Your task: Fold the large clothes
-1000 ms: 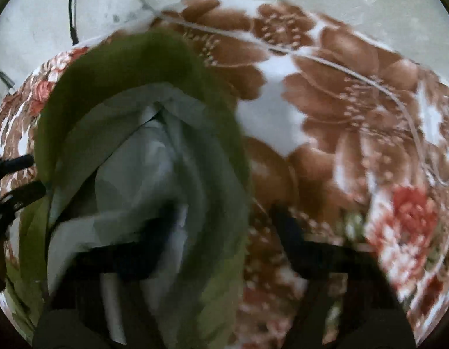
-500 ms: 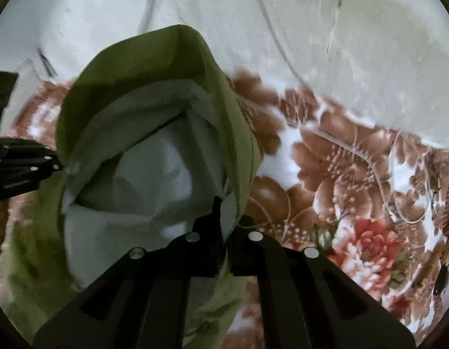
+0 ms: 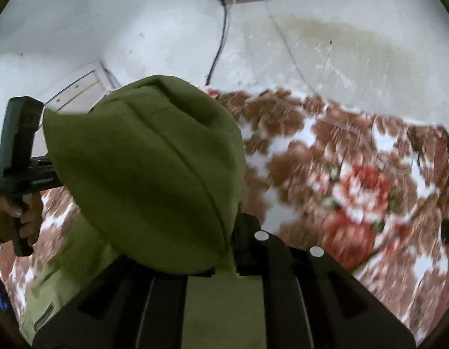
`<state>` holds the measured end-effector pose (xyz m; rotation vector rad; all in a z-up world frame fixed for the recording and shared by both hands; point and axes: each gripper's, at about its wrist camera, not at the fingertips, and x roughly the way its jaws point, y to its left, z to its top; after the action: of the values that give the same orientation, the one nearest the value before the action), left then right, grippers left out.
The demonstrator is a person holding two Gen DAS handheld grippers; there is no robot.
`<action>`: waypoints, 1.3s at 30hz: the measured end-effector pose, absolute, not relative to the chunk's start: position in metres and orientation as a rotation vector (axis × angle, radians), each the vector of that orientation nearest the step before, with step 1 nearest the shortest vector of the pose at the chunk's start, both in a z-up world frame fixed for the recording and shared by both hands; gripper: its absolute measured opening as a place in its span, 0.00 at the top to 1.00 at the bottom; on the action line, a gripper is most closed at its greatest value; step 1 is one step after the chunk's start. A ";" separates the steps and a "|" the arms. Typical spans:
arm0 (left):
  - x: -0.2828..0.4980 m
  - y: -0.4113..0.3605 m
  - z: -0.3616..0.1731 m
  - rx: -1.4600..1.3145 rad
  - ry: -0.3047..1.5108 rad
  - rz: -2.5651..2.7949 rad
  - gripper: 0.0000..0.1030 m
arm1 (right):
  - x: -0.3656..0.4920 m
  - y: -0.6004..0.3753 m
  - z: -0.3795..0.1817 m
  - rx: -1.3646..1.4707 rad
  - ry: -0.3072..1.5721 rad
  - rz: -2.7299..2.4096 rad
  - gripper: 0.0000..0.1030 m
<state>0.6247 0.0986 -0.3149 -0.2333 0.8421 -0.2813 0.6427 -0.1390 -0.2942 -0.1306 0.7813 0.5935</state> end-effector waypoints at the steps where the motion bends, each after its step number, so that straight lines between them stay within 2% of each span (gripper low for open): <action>1: 0.608 0.096 -0.322 -0.247 0.850 -0.284 0.97 | 0.620 -0.137 -0.304 -0.195 0.777 0.580 0.89; 6: 0.556 0.090 -0.360 -0.274 0.913 -0.262 0.97 | 0.562 -0.139 -0.356 -0.268 0.922 0.600 0.86; 8: 0.540 0.090 -0.376 -0.285 0.933 -0.252 0.96 | 0.548 -0.145 -0.376 -0.273 0.987 0.614 0.78; 10: 0.523 0.088 -0.388 -0.277 0.953 -0.241 0.94 | 0.526 -0.152 -0.394 -0.274 1.050 0.627 0.57; 12: 0.505 0.086 -0.402 -0.250 0.980 -0.242 0.91 | 0.509 -0.159 -0.405 -0.295 1.077 0.637 0.53; 14: 0.486 0.086 -0.419 -0.222 1.024 -0.237 0.77 | 0.494 -0.167 -0.417 -0.320 1.117 0.648 0.47; 15: 0.479 0.086 -0.426 -0.210 1.041 -0.241 0.61 | 0.491 -0.170 -0.421 -0.325 1.132 0.648 0.42; 16: 0.468 0.085 -0.432 -0.181 1.055 -0.239 0.54 | 0.485 -0.175 -0.426 -0.326 1.154 0.648 0.35; 19: 0.441 0.087 -0.445 -0.131 1.095 -0.223 0.45 | 0.469 -0.193 -0.440 -0.307 1.236 0.631 0.17; 23: 0.414 0.104 -0.446 -0.143 1.123 -0.180 0.41 | 0.450 -0.223 -0.448 -0.289 1.310 0.567 0.17; 27: 0.409 0.122 -0.419 -0.189 1.068 -0.149 0.40 | 0.460 -0.227 -0.419 -0.290 1.231 0.507 0.17; 29: 0.419 0.119 -0.401 -0.176 1.026 -0.161 0.40 | 0.475 -0.217 -0.399 -0.254 1.166 0.486 0.11; 32: 0.441 0.105 -0.386 -0.146 0.979 -0.206 0.34 | 0.491 -0.195 -0.392 -0.200 1.143 0.480 0.11; 39: 0.486 0.059 -0.417 -0.042 1.005 -0.257 0.35 | 0.517 -0.134 -0.414 -0.245 1.128 0.476 0.11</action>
<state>0.4855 0.0591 -0.4173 -0.0423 1.0053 -0.2566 0.5166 -0.1343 -0.4141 -0.2450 1.1279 0.4762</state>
